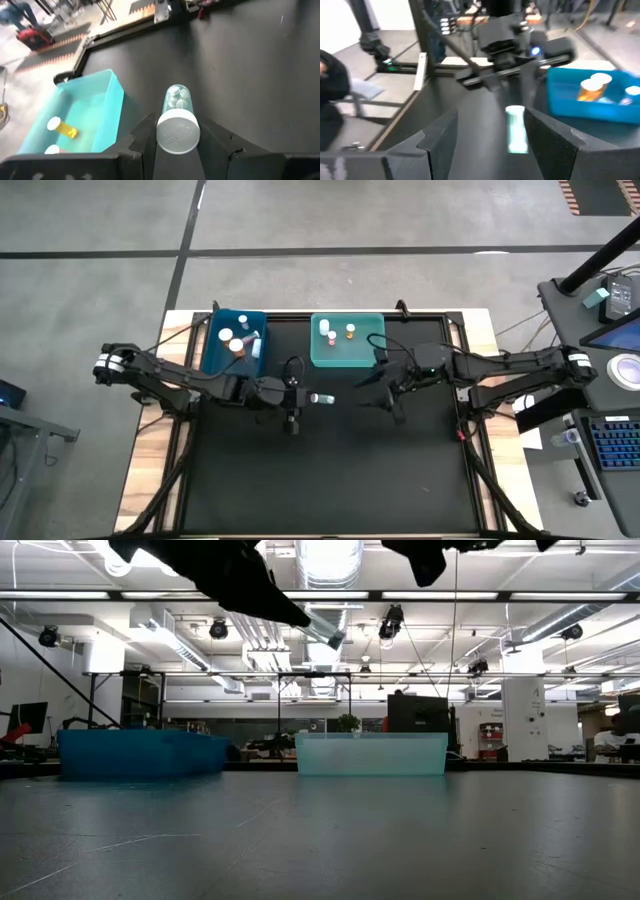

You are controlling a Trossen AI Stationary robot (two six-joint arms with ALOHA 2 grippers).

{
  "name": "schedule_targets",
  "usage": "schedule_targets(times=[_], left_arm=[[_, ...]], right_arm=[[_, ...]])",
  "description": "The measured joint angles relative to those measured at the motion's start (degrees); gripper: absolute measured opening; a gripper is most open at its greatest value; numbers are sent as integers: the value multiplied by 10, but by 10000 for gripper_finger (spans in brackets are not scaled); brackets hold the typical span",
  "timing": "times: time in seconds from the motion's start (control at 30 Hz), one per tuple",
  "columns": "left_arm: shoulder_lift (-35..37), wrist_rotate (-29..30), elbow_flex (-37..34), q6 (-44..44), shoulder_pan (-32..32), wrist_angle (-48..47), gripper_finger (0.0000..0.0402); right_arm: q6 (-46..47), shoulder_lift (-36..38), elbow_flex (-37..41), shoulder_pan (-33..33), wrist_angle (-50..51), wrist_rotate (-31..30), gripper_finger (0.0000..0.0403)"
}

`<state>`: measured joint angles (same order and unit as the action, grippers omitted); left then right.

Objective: Pick and place medicine bottles into bin by pill shape (circle, oval)
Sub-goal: Put the blue tablet bottle into the light blue bin

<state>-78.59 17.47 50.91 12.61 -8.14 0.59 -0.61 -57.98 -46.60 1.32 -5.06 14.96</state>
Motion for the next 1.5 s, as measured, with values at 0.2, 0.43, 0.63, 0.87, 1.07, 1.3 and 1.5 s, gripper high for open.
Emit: schedule_targets(times=[0.2, 0.43, 0.63, 0.87, 1.07, 1.3, 1.5], left_arm=[[0, -7, -52, 15, -1, 114, 96], [0, -25, -97, 26, -1, 258, 96], [0, -27, -104, 38, -1, 285, 96], [0, -27, -104, 46, -1, 285, 96], [0, -27, -104, 46, -2, 285, 96], [0, -27, -104, 46, -2, 285, 96], [0, -26, -104, 46, -2, 285, 106]], right_arm=[[41, -36, -53, -30, 56, -5, 219], [77, -104, -134, -34, 162, -40, 219], [66, -185, -229, -35, 268, -83, 219], [51, -265, -332, -36, 381, -120, 219], [44, -309, -379, -36, 437, -122, 219], [44, -318, -389, -36, 448, -128, 199], [45, -315, -388, -36, 451, -136, 141]])
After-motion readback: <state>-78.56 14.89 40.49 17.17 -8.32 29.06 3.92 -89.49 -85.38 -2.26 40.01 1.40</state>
